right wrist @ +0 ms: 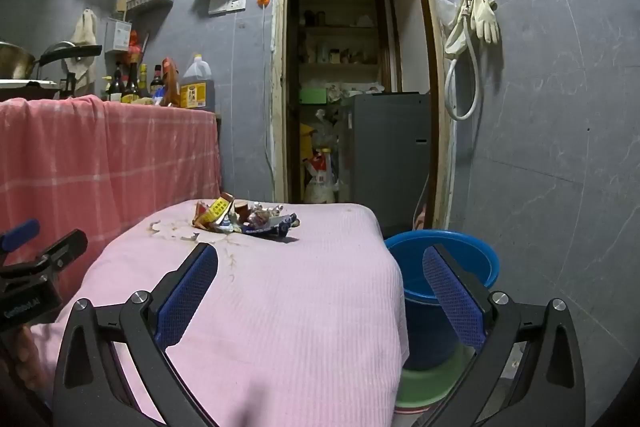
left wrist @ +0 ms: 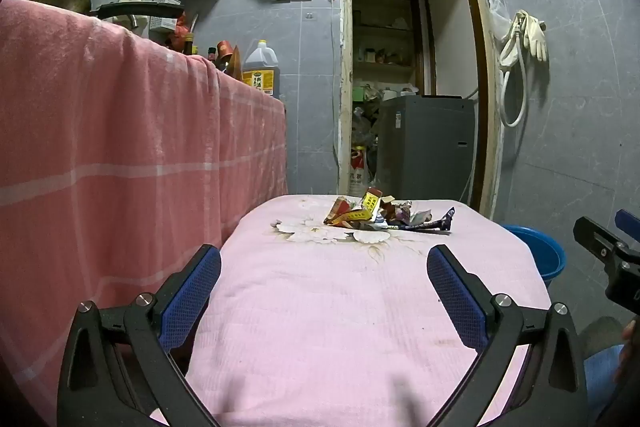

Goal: Collect trash

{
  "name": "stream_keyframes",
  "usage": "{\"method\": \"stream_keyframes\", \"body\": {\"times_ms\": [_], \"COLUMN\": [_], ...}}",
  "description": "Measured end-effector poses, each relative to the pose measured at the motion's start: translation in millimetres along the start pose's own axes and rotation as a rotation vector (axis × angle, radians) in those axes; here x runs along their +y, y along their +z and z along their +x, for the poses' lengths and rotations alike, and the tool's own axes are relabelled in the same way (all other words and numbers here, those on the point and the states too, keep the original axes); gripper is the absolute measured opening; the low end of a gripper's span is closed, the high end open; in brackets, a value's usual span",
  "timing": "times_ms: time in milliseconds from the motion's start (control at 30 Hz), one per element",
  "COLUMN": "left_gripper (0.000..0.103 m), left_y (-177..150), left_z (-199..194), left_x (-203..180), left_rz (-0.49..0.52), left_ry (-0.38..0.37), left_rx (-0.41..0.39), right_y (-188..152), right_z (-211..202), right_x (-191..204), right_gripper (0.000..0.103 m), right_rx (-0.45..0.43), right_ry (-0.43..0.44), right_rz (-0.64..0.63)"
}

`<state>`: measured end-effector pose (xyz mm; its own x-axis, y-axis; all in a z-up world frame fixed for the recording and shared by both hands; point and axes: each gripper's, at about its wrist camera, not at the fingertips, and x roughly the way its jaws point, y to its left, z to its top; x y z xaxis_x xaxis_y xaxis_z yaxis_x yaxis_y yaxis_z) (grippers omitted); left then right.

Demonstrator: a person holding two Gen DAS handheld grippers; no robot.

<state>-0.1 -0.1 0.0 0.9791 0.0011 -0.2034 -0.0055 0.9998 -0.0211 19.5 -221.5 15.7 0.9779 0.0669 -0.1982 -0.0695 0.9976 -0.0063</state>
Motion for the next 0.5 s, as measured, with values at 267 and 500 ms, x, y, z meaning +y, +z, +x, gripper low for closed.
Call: {"method": "stream_keyframes", "body": {"times_ms": [267, 500], "left_gripper": [0.101, 0.101], "left_y": [-0.4, 0.0], "left_z": [-1.6, 0.2], "left_x": [-0.7, 0.1], "left_rz": [-0.004, -0.003], "left_ry": [-0.001, -0.002], "left_rx": [0.003, 0.006], "right_y": [-0.3, -0.3], "right_z": [-0.3, -0.6], "right_x": [-0.8, -0.6], "right_gripper": [0.103, 0.103], "right_rx": [0.000, -0.003], "right_ry": [0.000, 0.001], "right_rz": [0.002, 0.002]}}
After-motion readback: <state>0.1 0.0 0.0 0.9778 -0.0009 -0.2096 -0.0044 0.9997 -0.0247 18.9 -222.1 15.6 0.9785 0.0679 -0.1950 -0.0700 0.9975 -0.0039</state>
